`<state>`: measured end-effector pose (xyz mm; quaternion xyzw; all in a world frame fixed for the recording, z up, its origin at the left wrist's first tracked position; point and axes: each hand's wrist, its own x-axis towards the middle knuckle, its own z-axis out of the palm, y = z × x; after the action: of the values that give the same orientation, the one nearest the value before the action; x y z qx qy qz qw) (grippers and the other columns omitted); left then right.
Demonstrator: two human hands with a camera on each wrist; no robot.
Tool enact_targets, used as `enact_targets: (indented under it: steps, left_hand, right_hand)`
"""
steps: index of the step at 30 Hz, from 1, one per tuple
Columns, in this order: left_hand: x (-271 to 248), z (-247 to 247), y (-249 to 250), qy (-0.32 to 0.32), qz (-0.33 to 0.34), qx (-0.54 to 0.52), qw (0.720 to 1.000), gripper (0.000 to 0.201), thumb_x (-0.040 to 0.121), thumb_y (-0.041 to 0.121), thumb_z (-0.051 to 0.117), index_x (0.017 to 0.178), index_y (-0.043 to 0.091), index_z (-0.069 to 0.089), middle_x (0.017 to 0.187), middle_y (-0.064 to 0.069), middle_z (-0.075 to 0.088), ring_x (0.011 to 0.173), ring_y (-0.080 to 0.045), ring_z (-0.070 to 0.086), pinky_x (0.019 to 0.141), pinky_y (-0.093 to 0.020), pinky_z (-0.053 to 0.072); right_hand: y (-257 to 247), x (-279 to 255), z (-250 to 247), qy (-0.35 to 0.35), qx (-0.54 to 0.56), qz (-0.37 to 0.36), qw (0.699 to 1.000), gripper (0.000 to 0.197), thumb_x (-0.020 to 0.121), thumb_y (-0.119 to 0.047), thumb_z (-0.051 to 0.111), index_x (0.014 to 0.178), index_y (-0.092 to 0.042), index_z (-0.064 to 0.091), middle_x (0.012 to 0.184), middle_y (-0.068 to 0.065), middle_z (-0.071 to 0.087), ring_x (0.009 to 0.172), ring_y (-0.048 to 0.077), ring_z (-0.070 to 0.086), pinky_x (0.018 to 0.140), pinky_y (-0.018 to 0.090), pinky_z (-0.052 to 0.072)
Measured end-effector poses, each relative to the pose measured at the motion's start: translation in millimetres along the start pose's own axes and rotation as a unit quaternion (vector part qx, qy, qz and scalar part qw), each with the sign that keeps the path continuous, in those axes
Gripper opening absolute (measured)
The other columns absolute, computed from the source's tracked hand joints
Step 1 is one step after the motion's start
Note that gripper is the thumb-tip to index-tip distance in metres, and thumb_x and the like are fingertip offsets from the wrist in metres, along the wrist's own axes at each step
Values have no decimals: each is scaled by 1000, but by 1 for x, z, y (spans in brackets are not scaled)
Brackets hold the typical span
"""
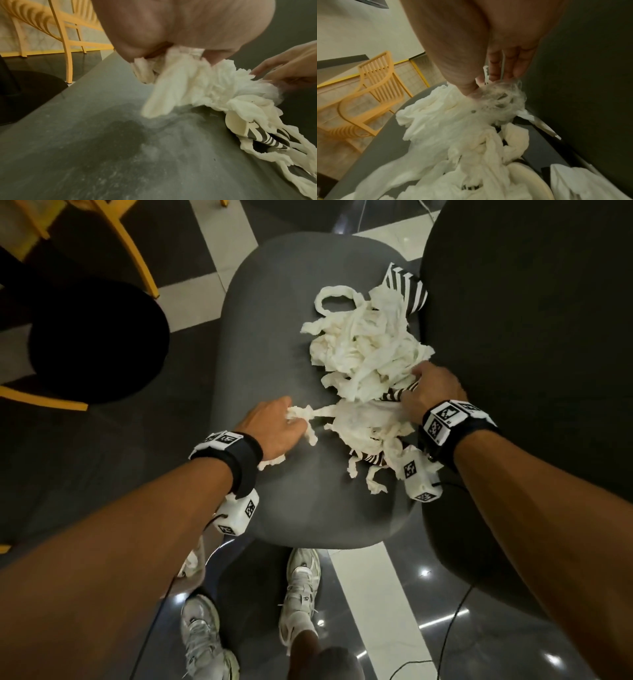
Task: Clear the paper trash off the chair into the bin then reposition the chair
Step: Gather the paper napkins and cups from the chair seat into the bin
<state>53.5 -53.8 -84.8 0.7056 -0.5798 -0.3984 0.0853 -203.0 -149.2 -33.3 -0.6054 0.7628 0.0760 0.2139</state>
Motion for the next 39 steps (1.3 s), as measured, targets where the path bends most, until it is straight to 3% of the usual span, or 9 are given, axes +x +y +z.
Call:
enact_targets:
  steps: [4, 7, 9, 13, 20, 25, 28, 32, 39]
  left_hand:
    - [-16, -6, -4, 38, -6, 3, 999, 45, 85, 59, 51, 64, 19, 50, 62, 2, 59, 62, -24, 59, 60, -36, 51]
    - [-26, -5, -11, 49, -9, 1, 999, 13, 85, 34, 56, 90, 22, 54, 75, 5, 61, 69, -27, 58, 63, -35, 48]
    - [-34, -5, -15, 22, -8, -25, 999, 26, 90, 27, 48, 116, 23, 53, 88, 5, 64, 75, -25, 61, 72, -33, 50]
    - [-41, -5, -27, 3, -3, 54, 999, 26, 93, 21, 42, 88, 7, 64, 100, -14, 59, 91, -37, 62, 81, -38, 50]
    - [-40, -25, -29, 108, -62, 46, 991, 32, 87, 13, 46, 100, 24, 74, 90, -7, 75, 88, -38, 68, 76, -43, 57]
    - [-27, -5, -4, 103, -51, -4, 993, 31, 86, 27, 45, 108, 21, 65, 101, -8, 70, 94, -34, 65, 81, -42, 54]
    - [-19, 20, 9, 12, -45, 38, 998, 74, 76, 47, 60, 144, 25, 41, 132, -5, 54, 121, -30, 53, 100, -44, 47]
    - [-3, 55, 17, -31, -53, 124, 990, 114, 66, 59, 74, 156, 25, 12, 146, -13, 40, 135, -36, 41, 109, -46, 37]
    - [19, 62, 22, 29, -30, 163, 986, 56, 91, 37, 60, 142, 24, 41, 125, -18, 48, 115, -41, 53, 96, -48, 46]
  right_hand:
    - [-6, -12, -1, 8, -29, -29, 999, 29, 88, -12, 58, 112, -26, 68, 118, 9, 69, 113, 34, 62, 104, 47, 45]
    - [-11, -26, -5, 60, -13, -41, 997, 36, 88, -18, 58, 123, -26, 60, 117, 9, 68, 114, 34, 60, 105, 49, 37]
    - [-17, -37, -12, 95, 12, -50, 994, 42, 88, -26, 58, 130, -24, 53, 113, 8, 70, 113, 34, 61, 105, 48, 35]
    - [-31, -54, -20, 119, 84, -78, 986, 45, 86, -34, 53, 129, -22, 53, 110, 6, 71, 109, 31, 63, 109, 45, 32]
    - [-38, -65, 2, 46, 209, -159, 964, 29, 79, -35, 53, 101, -32, 71, 78, -3, 69, 77, 22, 66, 84, 42, 58]
    - [-15, -55, 27, -83, -52, -257, 961, 82, 67, -59, 64, 142, -50, 35, 146, 3, 46, 137, 32, 38, 111, 56, 36]
    - [-17, -50, 43, -94, -181, -345, 916, 100, 68, -63, 75, 151, -37, 27, 154, -1, 42, 145, 28, 28, 113, 56, 24]
    - [-26, -35, 57, 2, -199, -390, 899, 43, 85, -28, 67, 126, -27, 58, 121, -4, 69, 122, 28, 49, 101, 48, 30]
    - [-28, -27, 31, 41, -76, -381, 921, 37, 91, -27, 53, 126, -19, 62, 117, 6, 65, 110, 32, 54, 98, 48, 37]
